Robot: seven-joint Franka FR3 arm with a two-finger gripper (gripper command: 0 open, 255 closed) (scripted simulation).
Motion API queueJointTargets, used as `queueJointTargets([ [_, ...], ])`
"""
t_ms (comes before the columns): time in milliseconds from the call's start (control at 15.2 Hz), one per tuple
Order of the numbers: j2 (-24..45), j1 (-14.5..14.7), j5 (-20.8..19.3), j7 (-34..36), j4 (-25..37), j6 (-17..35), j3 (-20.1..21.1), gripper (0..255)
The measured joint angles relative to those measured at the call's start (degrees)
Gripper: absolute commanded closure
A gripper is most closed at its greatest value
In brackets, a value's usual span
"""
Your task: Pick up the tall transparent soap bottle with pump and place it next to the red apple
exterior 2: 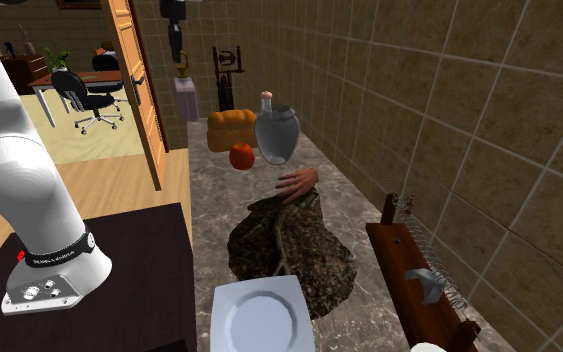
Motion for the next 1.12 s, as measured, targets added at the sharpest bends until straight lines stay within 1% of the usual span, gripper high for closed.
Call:
queueJointTargets([
  [660,-1.6,-0.1,0.7,-1.3,-9.6,8.0,-0.1,255],
  [1122,-1.3,0.1,0.7,-1.7,-14.6,13.3,0.1,255],
])
